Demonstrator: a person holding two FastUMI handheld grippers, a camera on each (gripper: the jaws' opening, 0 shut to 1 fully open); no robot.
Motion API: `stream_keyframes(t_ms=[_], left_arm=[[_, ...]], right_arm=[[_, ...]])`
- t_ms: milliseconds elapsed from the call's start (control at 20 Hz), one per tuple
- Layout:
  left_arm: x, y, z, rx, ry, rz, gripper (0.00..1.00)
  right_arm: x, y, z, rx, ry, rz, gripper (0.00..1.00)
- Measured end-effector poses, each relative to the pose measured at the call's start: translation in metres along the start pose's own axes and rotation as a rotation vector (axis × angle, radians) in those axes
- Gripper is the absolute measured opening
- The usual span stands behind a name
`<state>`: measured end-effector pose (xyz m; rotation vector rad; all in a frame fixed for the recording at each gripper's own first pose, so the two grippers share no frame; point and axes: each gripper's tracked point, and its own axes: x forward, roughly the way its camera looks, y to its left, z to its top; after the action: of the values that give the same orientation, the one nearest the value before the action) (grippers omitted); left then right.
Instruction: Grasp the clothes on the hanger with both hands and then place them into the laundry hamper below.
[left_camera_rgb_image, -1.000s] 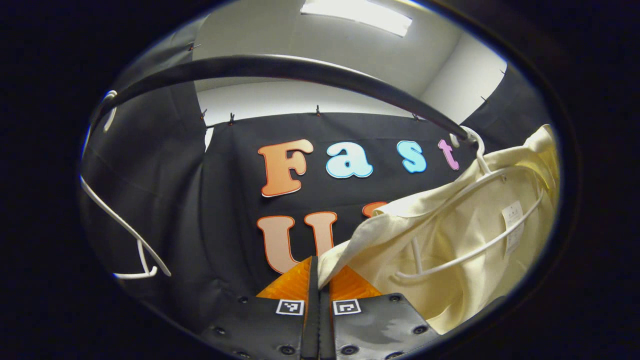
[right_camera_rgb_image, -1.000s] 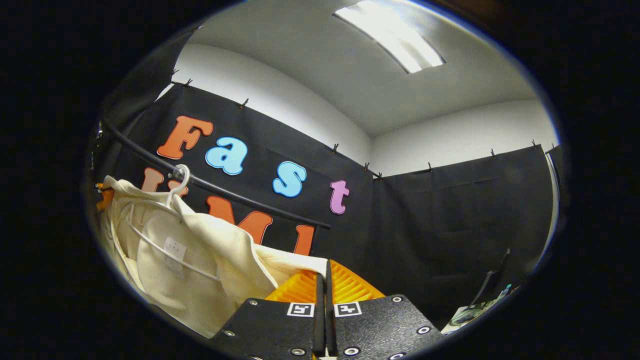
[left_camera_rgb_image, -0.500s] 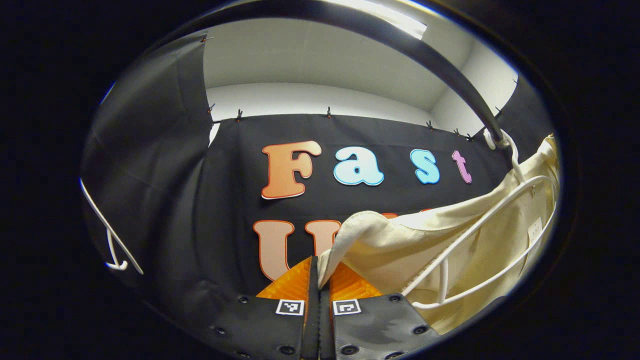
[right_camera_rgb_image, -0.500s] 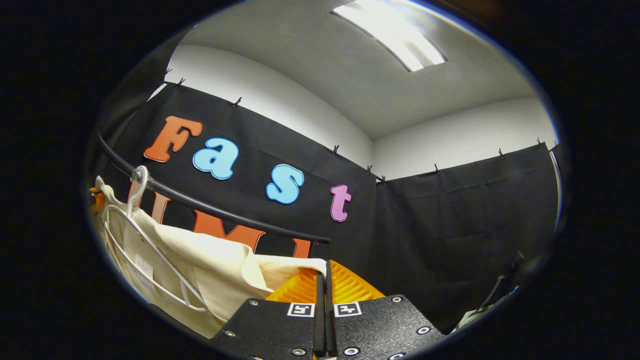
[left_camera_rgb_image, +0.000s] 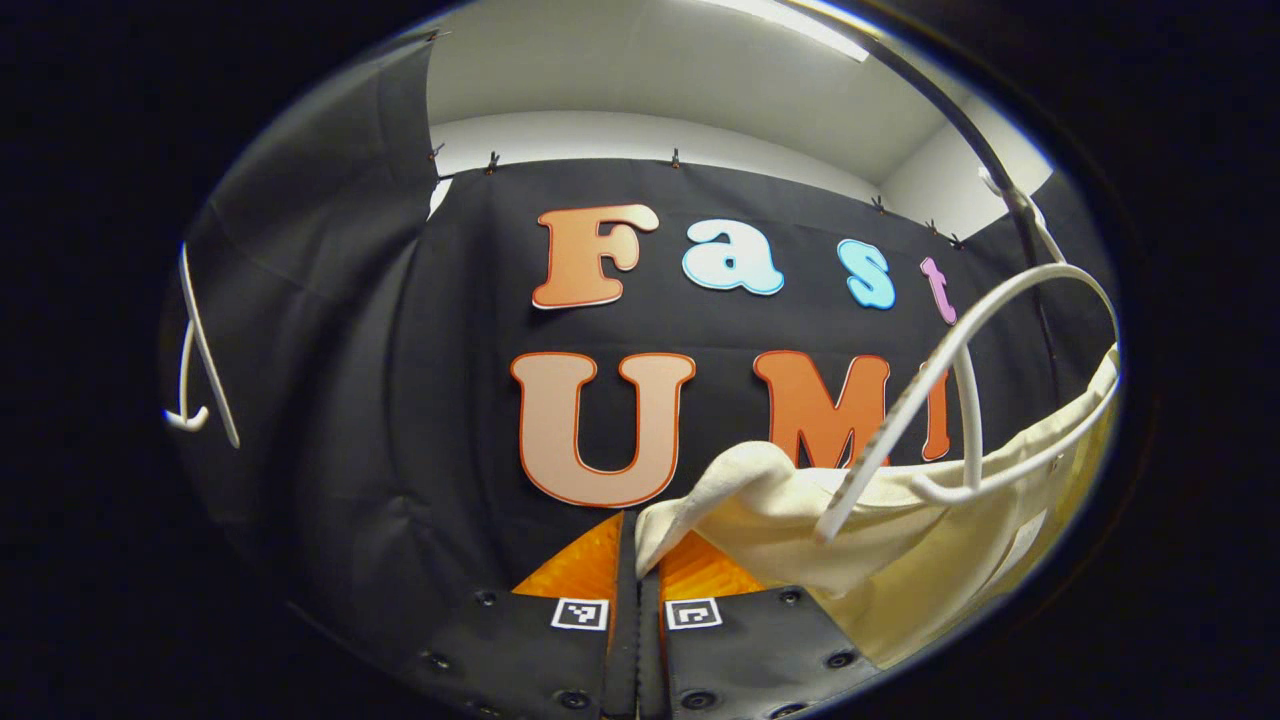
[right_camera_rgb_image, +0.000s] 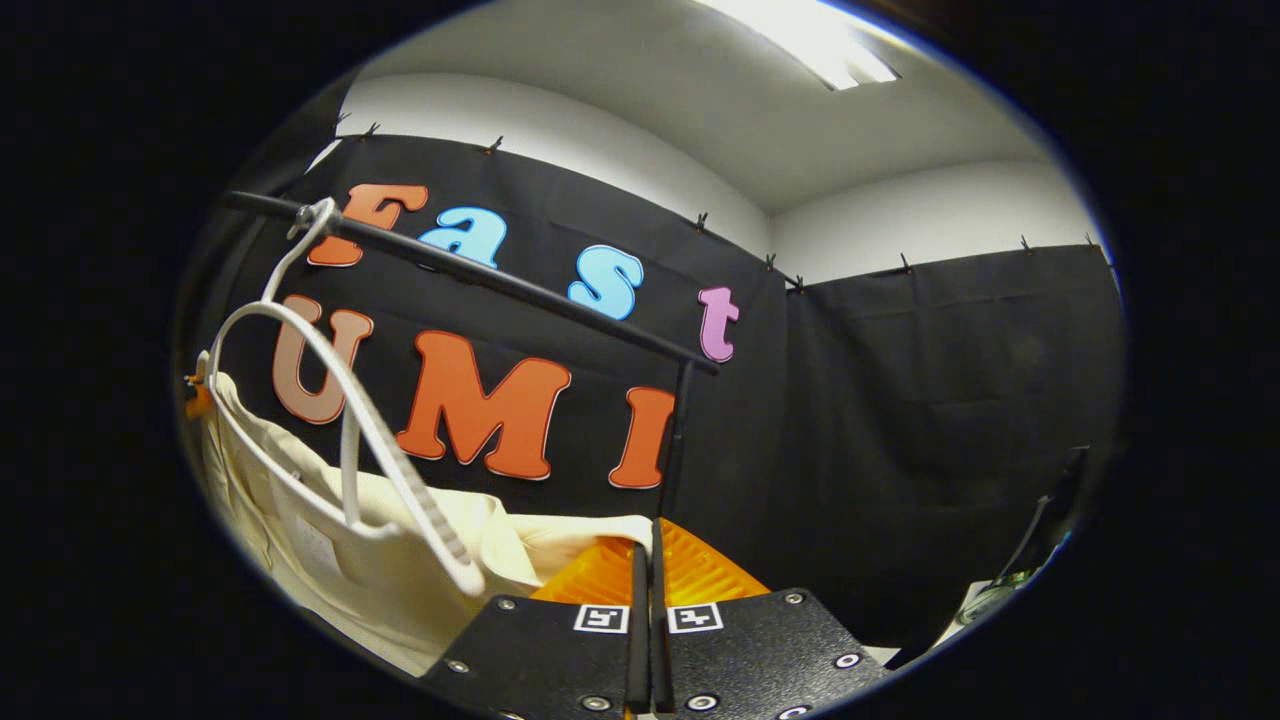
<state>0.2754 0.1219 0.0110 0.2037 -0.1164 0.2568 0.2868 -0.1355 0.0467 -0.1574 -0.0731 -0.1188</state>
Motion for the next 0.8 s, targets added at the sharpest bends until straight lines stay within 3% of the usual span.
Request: stream_keyframes(t_ms=[250,500,800], left_arm=[[-0.049,0.021,-0.032,0.050,0.059,0.008,0.07],[-0.100,0.040,-0.042,0.051,0.131,0.020,0.10],[-0.158,0.017,-0.030,0.005,0.186,-0.046,0.07]], right_arm=[[-0.056,0.014,-0.044,0.013,0.054,0.018,0.00],[-0.111,0.024,-0.039,0.006,0.073,0.041,0.00],[-0.168,0.026,-0.032,0.040,0.099,0.012,0.00]])
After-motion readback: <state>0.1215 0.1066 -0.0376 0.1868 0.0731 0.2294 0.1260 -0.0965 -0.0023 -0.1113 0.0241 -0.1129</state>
